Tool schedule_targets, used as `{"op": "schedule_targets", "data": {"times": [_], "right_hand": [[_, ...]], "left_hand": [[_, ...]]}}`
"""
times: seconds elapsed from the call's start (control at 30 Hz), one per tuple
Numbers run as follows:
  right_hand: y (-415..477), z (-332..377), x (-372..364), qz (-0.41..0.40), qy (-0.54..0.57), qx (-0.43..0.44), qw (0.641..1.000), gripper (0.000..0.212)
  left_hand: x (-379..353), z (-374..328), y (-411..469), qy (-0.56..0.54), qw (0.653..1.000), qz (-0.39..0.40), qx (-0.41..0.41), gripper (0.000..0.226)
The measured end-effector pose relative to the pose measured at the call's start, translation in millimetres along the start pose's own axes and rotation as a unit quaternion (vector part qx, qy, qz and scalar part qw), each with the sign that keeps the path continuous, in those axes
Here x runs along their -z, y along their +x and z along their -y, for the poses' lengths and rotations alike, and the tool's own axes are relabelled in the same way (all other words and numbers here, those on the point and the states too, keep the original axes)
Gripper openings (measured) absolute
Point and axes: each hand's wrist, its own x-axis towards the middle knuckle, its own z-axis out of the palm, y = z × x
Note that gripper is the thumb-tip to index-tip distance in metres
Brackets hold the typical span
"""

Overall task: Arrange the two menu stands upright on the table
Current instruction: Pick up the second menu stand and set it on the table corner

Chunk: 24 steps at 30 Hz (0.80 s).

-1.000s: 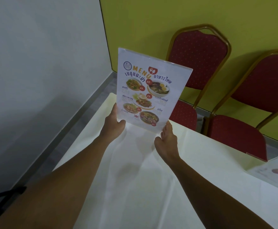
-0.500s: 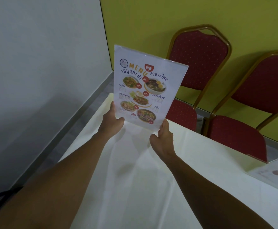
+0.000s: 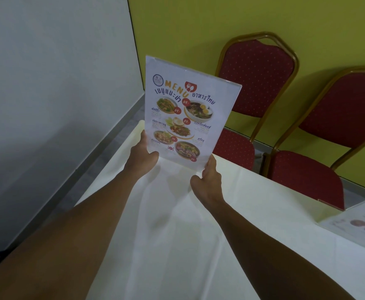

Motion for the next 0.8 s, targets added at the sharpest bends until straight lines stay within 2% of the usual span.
{"op": "schedule_targets", "data": {"times": [0.53,0.6,0.8], "right_hand": [[0,-8,9,0.026,-0.038,0.035,0.998,0.086],[-5,-10,15,0.027,-0.047,0.036,0.998,0.083],[-25,-20,52,0.021,-0.105,0.008,0.994,0.089]], "left_hand": [[-6,0,-10,0.017,1.0,-0.005,0.003,0.09],[-9,-1,-18,0.034,0.999,-0.002,-0.003,0.09],[-28,-3,-53,0.125,0.991,0.044,-0.013,0.081]]}}
